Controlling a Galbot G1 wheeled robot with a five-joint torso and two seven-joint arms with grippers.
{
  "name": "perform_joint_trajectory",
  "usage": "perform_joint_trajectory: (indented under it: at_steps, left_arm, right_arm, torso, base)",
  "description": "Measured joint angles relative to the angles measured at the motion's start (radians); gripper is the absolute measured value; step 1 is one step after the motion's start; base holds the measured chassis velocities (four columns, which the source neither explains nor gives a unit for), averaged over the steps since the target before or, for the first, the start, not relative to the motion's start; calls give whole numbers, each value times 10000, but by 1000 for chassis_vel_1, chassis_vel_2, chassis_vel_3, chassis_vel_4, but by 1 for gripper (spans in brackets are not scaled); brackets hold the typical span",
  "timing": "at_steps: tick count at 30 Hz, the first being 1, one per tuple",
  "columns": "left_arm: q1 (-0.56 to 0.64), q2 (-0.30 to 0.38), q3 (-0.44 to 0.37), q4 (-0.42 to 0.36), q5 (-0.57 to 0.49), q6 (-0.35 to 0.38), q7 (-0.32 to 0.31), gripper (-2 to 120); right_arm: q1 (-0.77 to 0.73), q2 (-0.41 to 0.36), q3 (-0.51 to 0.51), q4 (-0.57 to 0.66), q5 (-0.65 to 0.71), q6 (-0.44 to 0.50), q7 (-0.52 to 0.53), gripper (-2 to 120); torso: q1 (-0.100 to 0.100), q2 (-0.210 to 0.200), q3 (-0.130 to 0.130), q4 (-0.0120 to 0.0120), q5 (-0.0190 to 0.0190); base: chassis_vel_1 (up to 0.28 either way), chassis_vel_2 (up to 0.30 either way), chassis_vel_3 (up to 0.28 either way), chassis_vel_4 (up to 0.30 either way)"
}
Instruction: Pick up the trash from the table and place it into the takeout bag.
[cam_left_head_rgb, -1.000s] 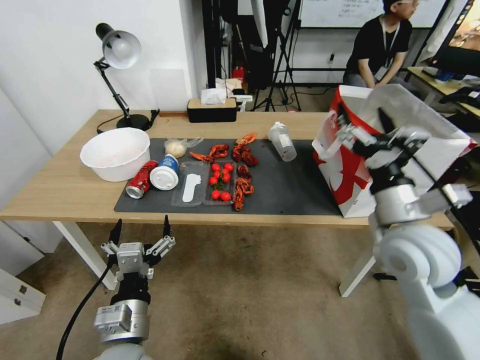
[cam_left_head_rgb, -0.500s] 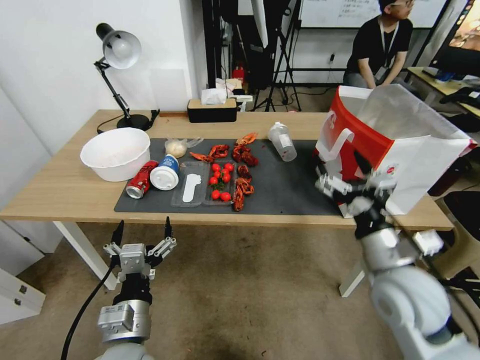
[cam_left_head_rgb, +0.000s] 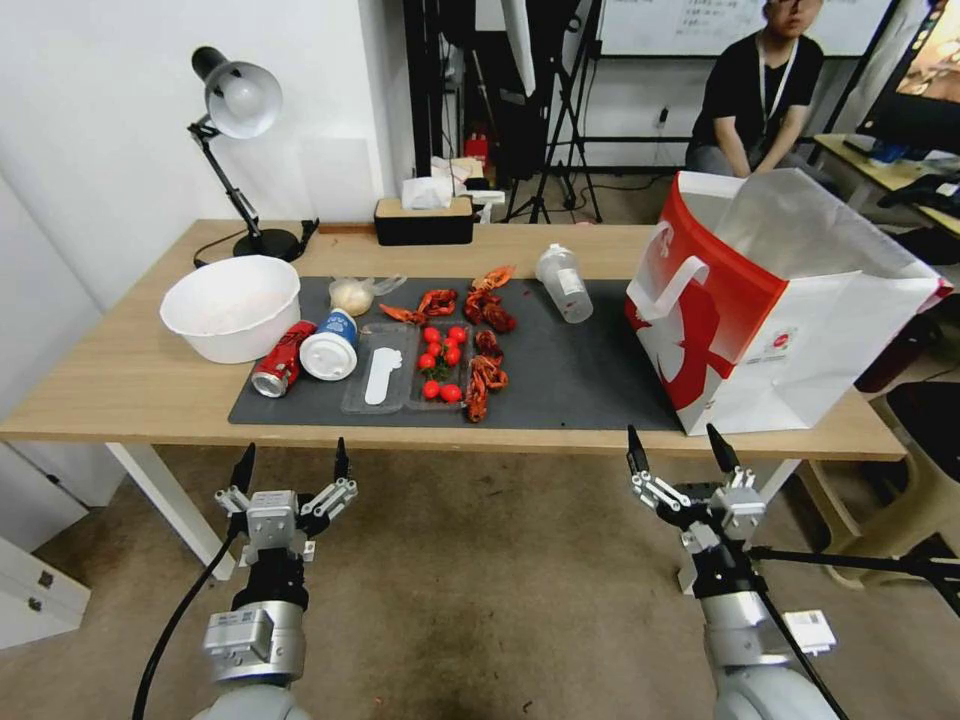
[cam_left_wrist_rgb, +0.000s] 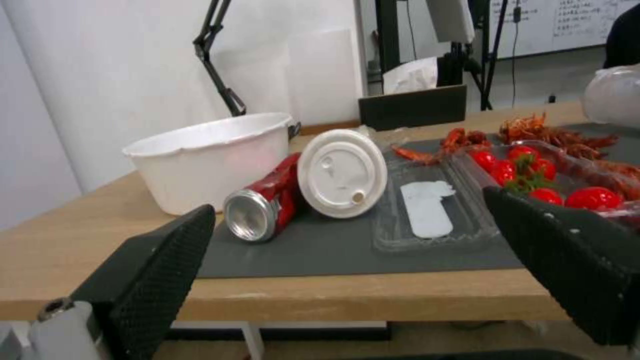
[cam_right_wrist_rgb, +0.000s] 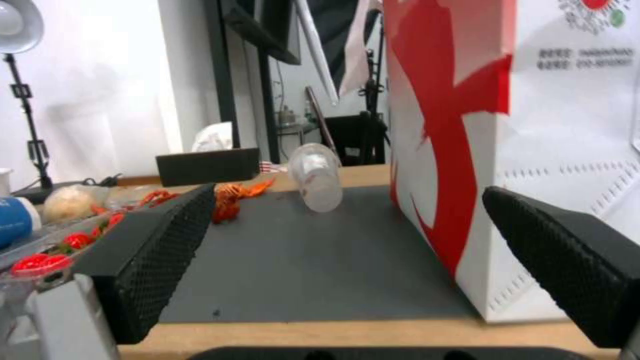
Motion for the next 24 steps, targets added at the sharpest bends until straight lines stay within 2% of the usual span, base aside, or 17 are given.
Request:
perform_joint_trajectory:
  at_steps: [4,13,22,24]
  left_arm:
    - [28,65,22,56,-16,-6,24,100]
    - [-22,169,-17,280,7,-124,6,100]
    - [23,166,-21,385,67,-162,-39,100]
    - [97,176,-22,390,103,-208,-40,100]
  right_arm:
    - [-300,274,17,-137,-90,359,90,100]
    - [-373,546,-122,-117,-240,352,70,100]
    - [-132,825,-759,314,-467,-310,321,100]
    - [81,803,-929,442,-469,-749,489,100]
  torso:
    - [1,-1,0,1,-1]
    - [1,-1,1,1,0]
    - [2,-2,1,0,-1]
    - [1,-1,2,0,0]
  base:
    - [0,0,0,0]
    - [0,0,0,0]
    - [0,0,0,0]
    - [0,0,0,0]
